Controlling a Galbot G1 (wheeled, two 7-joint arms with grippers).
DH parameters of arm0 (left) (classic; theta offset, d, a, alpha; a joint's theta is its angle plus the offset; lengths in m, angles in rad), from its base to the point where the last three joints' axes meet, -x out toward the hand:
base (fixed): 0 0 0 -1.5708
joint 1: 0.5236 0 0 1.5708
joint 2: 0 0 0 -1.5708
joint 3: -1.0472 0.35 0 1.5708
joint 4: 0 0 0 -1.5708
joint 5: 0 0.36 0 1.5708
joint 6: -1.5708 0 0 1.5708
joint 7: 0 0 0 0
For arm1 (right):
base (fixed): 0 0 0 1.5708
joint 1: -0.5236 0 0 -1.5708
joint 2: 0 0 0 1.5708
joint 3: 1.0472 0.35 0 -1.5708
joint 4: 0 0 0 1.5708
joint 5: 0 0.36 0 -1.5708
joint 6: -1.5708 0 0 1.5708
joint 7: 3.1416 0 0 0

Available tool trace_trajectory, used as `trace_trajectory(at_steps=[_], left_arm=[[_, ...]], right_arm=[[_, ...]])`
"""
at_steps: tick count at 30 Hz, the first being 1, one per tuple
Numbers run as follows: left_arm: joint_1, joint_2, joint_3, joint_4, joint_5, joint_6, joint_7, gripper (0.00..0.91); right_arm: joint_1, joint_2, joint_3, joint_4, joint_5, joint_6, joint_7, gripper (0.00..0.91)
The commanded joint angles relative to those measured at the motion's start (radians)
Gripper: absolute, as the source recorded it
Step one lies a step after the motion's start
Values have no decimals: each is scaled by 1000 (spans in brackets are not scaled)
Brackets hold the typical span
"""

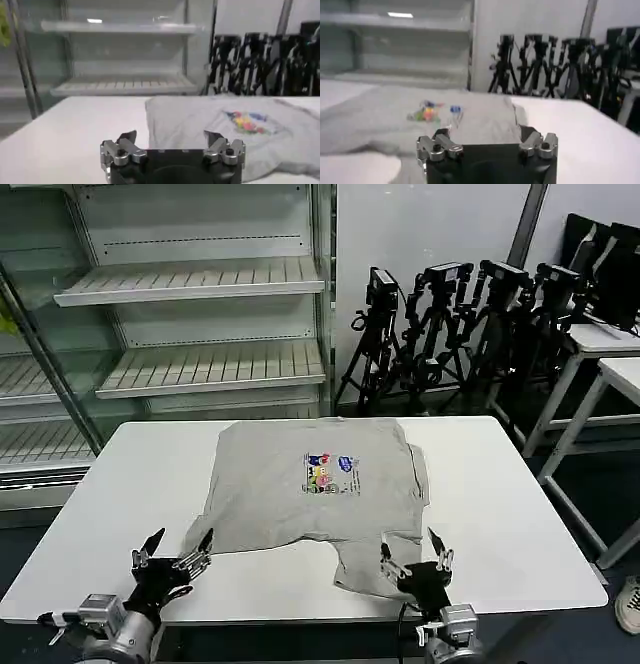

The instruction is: Fold and organize the clothes.

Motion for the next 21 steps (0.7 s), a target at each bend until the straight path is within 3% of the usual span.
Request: trace_trajectory(at_steps=[1,12,13,14,15,16,17,19,21], left_arm=[[-58,41,-3,109,-50,43,-13,907],[-97,41,37,173,-44,43,-15,907],[-99,40,39,177,-44,43,-15,846],[-103,38,44,182,-44,43,-16,262],[-105,36,46,188,-43,43,-16,20],[-107,35,48,189,-43,43,-17,20],[-107,32,52,192,-43,42,-18,20],[-106,31,54,192,-44,40,-18,20],[-105,27,56,194,-43,38,-20,20]], right_arm=[[-28,4,6,-17,16,-20,1,907],[-98,7,-7,30,-34,-57,-1,907],[-100,7,-8,30,-36,-59,1,907],[-101,7,-9,29,-37,-63,2,897],[-102,8,-11,27,-36,-67,2,786],[-102,8,-12,26,-34,-69,2,343],[-101,10,-13,24,-31,-73,3,191],[-101,11,-15,23,-21,-73,7,0],[-97,8,-18,20,-5,-75,10,0]])
